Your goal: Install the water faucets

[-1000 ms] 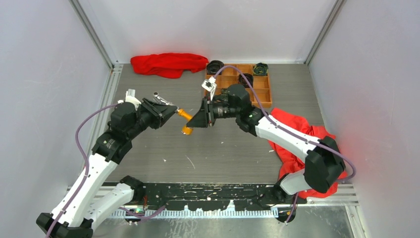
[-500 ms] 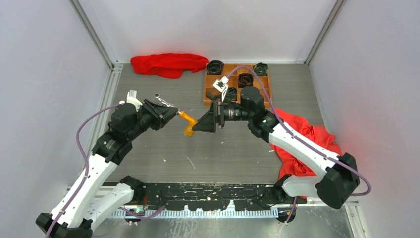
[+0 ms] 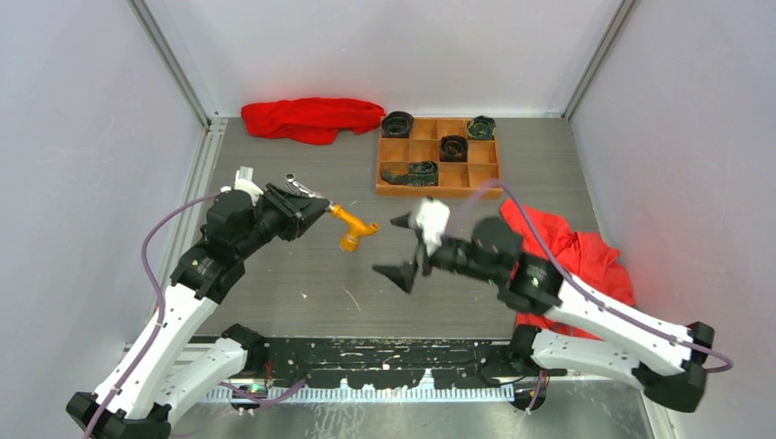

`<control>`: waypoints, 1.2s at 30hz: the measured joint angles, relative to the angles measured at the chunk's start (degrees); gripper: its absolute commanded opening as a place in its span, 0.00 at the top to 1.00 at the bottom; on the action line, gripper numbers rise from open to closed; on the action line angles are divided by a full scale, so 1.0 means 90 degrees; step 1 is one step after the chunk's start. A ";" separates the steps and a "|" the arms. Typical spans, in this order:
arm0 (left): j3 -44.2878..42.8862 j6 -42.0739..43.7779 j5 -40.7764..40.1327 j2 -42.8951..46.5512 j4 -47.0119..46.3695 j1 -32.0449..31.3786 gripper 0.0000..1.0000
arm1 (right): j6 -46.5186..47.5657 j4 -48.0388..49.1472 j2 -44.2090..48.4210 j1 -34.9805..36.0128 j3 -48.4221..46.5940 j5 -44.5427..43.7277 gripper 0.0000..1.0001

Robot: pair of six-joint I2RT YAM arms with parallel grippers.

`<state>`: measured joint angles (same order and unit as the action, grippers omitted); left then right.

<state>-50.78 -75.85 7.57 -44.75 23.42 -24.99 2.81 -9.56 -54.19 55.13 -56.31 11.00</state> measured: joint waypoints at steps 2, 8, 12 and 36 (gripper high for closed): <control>0.0005 0.0000 0.0000 -0.0015 0.0002 -0.0002 1.00 | 0.1015 0.0646 0.0741 0.0656 0.0828 -0.0413 0.00; 0.0015 0.0000 0.0000 -0.0053 0.0000 -0.0002 1.00 | 0.4422 0.2293 0.0852 0.2327 0.2069 -0.2528 0.00; 0.0029 0.0000 0.0000 -0.0104 0.0000 0.0000 1.00 | 0.6496 0.3854 -0.0277 0.3118 0.2611 -0.3757 0.00; 0.0029 0.0005 -0.0039 -0.0294 -0.0046 0.0005 1.00 | 1.0387 0.8570 -0.3169 0.2545 0.3089 -0.4741 0.34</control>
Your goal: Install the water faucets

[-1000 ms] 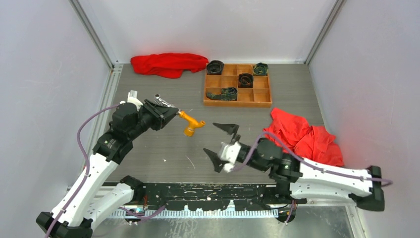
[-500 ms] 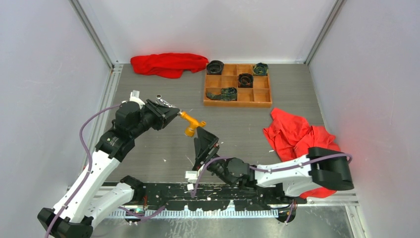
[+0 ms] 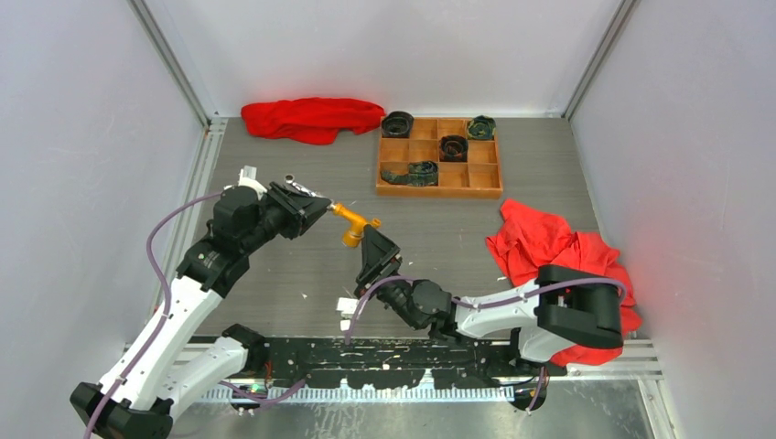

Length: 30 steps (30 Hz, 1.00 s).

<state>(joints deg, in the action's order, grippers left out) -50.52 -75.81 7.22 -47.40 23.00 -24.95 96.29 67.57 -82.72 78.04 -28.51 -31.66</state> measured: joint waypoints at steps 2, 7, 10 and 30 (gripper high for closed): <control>0.0000 0.0012 -0.0015 0.0000 0.0007 0.0000 1.00 | -0.0036 0.0083 -0.0187 -0.0039 -0.0012 0.0024 0.37; 0.0000 0.0039 -0.0085 0.0002 0.0000 0.0027 1.00 | -0.0124 0.0177 -0.0546 -0.0117 -0.0126 0.0075 0.53; 0.0000 0.0039 -0.0138 0.0034 -0.0007 0.0041 1.00 | -0.0245 0.0172 -0.0612 -0.0121 -0.0160 0.0090 0.64; 0.0000 -0.0029 0.0097 0.0041 -0.0182 0.0017 1.00 | -0.5457 -0.3264 0.1253 -0.0461 -0.1358 0.1304 0.79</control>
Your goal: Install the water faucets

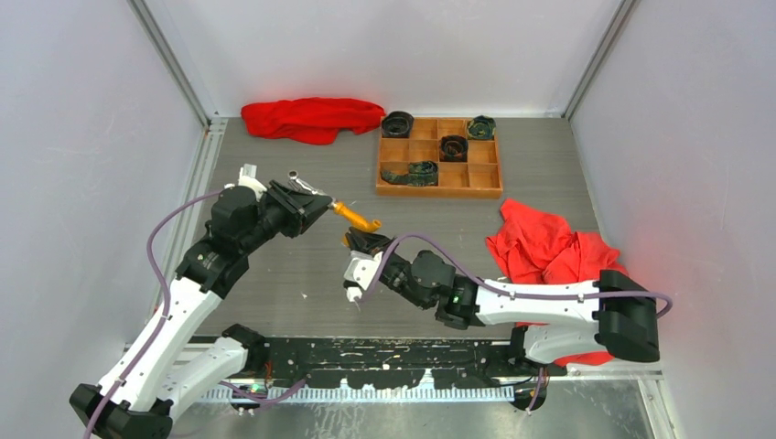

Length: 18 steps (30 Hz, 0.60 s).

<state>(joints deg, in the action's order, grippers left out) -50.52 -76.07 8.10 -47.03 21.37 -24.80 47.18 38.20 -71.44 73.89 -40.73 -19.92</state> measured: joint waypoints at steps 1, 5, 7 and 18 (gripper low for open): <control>0.0000 0.0000 0.0002 0.0000 -0.0002 0.0000 1.00 | -0.0143 -0.0141 0.0039 -0.0012 0.0000 0.0073 0.77; 0.0000 0.0000 0.0010 0.0000 0.0000 0.0000 1.00 | -0.0304 -0.0554 0.0374 -0.0022 0.0017 0.0240 0.38; 0.0000 0.0000 0.0012 0.0000 0.0000 0.0000 1.00 | -0.0131 -0.0590 0.0629 -0.0015 0.0112 0.0352 0.26; 0.0012 0.0000 0.0015 -0.0005 0.0000 0.0000 1.00 | 0.2778 -0.0039 0.0170 0.0311 0.0641 -0.0386 0.10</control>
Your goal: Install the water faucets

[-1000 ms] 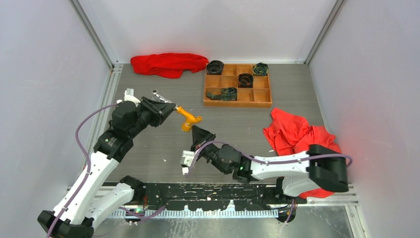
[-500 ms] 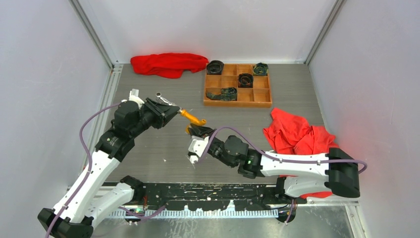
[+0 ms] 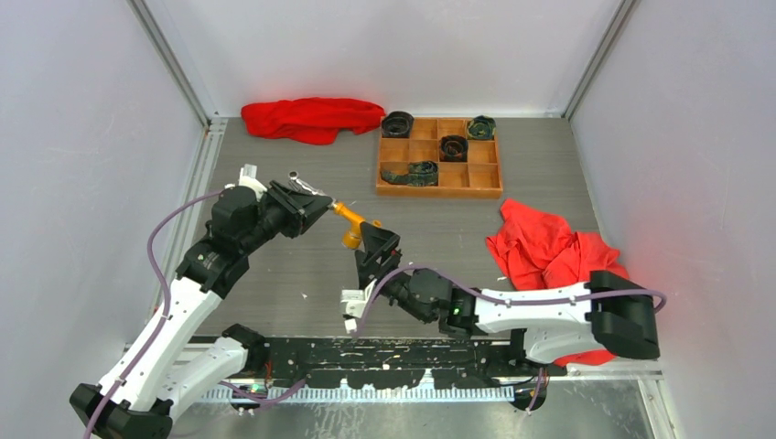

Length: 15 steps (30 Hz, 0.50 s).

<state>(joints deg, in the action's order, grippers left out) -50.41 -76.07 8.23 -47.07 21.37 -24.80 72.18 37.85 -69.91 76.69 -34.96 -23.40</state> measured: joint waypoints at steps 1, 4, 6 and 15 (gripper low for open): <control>0.0000 0.0000 0.0000 -0.0002 0.0000 0.0000 1.00 | 0.0255 0.0097 -0.0153 0.0000 0.0029 -0.0097 0.09; 0.0000 -0.0002 0.0005 -0.0019 0.0000 0.0000 1.00 | 0.0855 0.0345 -0.0532 0.0000 0.0049 -0.0284 0.08; 0.0000 -0.0002 0.0022 -0.0034 0.0000 0.0000 1.00 | 0.1217 0.0697 -0.0792 -0.0005 0.0049 -0.0410 0.08; 0.0000 0.0000 0.0056 -0.0056 0.0000 0.0000 1.00 | 0.2747 0.3019 -0.2577 -0.0262 -0.0100 -0.0733 0.23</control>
<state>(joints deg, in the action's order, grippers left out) -50.41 -76.07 8.73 -47.57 21.37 -24.80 96.90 65.01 -93.10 74.32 -35.86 -30.00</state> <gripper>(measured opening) 0.231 0.873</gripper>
